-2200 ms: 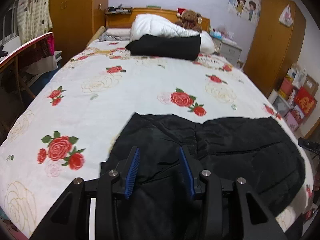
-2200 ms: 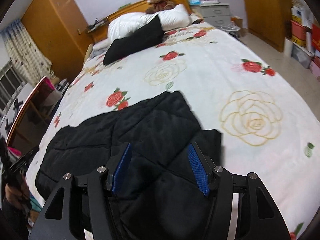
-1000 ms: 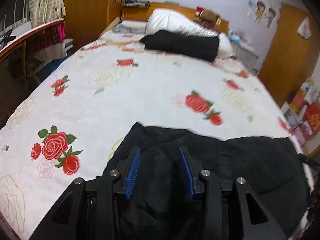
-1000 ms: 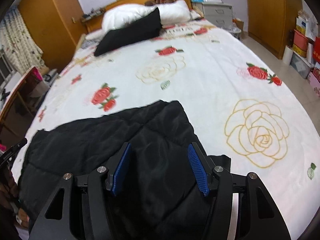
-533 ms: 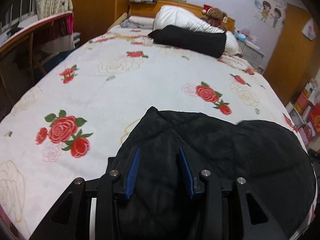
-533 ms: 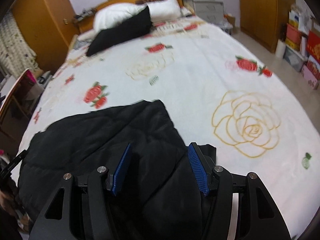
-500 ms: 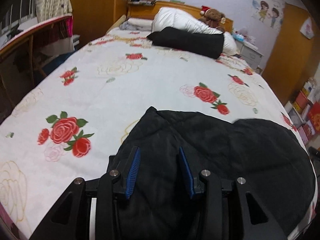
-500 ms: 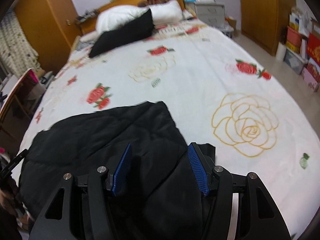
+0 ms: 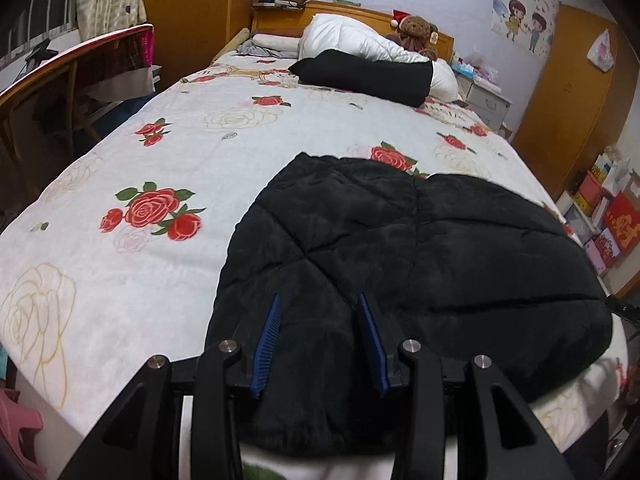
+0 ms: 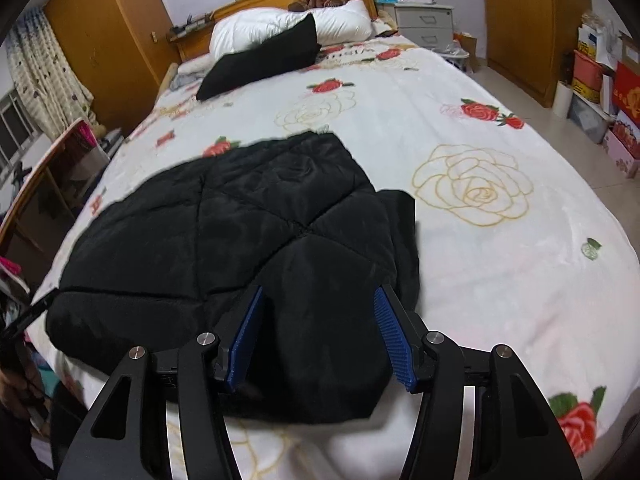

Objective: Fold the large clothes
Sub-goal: 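Open both tools and pull them back from the folded jacket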

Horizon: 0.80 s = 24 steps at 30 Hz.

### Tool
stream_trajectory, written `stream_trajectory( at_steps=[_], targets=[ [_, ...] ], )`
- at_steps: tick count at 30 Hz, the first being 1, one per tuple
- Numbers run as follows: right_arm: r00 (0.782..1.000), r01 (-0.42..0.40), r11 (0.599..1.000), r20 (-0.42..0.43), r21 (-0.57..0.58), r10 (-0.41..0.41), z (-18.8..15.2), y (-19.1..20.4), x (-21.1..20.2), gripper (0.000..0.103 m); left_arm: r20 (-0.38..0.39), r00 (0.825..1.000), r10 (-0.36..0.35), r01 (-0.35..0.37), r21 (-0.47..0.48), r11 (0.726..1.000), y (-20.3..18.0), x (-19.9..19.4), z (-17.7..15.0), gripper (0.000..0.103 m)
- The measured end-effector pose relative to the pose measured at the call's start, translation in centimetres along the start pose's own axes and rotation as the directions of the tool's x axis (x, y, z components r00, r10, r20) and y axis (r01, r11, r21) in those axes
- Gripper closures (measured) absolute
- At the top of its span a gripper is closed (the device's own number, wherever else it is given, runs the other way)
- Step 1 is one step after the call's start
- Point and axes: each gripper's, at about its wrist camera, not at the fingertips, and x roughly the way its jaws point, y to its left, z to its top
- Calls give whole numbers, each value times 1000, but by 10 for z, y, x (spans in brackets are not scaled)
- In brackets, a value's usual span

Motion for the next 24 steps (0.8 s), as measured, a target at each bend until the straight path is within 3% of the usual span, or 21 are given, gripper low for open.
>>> stream_trajectory(
  at_steps=[6,8,14,24],
  targets=[
    [999,-20,999,45,-41,22,-16,20,-37,46,3,1000,-17,17,29,999,-14,-34,-13,60],
    [998,-18,997,55,-74,22,-25,30,-50,46,0,1000,-19,19,37,999,-20,-46,-18,51],
    [997,-20,992,73,-127,29,-46,52,-77,45,16,1000,-27,26,52,998,-35,-77,-29,42],
    [995,5,979,100,-202,15,-69,81,-100,45,25,999,-23,21,106,994,-52,-101,-48,40]
  ],
)
